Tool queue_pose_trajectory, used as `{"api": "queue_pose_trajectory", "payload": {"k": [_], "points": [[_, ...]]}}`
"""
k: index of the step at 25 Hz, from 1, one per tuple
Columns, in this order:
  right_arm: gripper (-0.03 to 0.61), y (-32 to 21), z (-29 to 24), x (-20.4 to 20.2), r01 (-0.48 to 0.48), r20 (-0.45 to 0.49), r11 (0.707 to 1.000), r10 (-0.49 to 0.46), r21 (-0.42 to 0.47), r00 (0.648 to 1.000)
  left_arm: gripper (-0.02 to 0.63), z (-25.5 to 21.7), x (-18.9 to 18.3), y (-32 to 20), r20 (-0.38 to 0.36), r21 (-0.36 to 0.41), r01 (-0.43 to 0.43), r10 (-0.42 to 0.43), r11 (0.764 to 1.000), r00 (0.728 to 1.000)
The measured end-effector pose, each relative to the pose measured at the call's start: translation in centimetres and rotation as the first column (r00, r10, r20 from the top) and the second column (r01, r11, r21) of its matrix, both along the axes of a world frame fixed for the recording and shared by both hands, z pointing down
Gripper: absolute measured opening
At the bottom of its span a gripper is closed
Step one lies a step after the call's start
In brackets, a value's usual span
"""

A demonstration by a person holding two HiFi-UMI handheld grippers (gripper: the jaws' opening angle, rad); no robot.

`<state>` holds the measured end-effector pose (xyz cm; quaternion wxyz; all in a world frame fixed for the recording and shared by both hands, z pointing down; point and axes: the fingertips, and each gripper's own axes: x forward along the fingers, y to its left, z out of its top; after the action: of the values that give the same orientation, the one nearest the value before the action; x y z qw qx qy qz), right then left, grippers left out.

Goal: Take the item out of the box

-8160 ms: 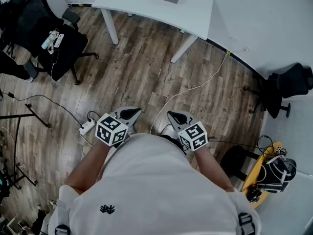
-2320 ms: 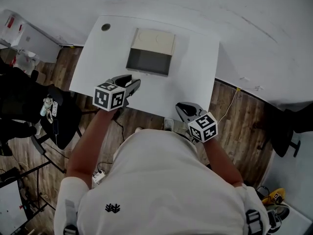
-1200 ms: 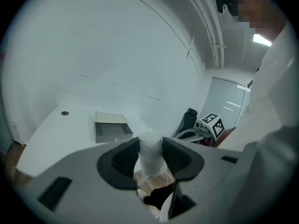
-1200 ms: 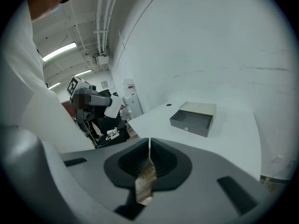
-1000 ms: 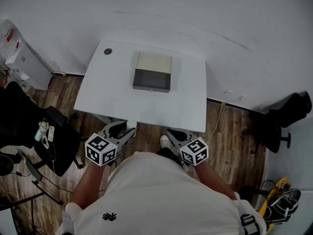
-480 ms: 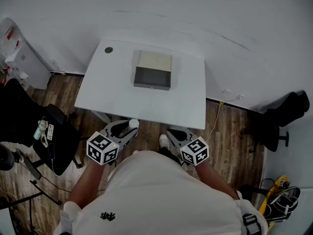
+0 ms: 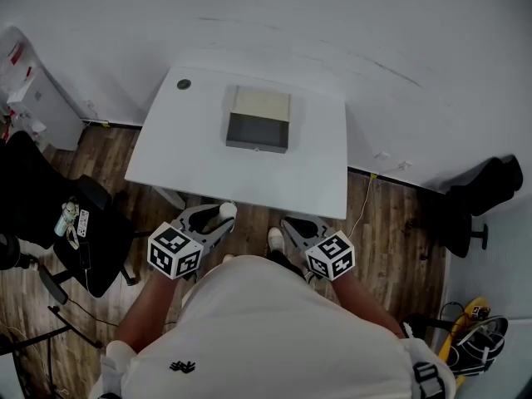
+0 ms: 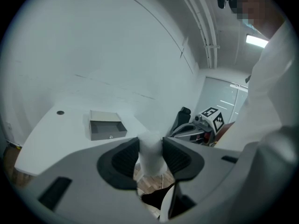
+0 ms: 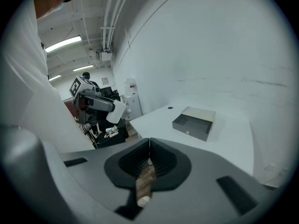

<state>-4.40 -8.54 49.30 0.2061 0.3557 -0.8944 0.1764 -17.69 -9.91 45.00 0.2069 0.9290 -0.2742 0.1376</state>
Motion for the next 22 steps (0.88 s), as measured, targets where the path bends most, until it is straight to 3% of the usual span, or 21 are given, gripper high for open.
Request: {"api": "queue_pose_trajectory", "payload": {"k": [22], "points": [[0.006,0.6,1.2,0.2,-0.02,-0.008,1.0,0.02,-0.007,1.0,0.165,1.3,0.2,0.3,-0.003,-0.03,0.004,-0.004,1.0,1.0]]}}
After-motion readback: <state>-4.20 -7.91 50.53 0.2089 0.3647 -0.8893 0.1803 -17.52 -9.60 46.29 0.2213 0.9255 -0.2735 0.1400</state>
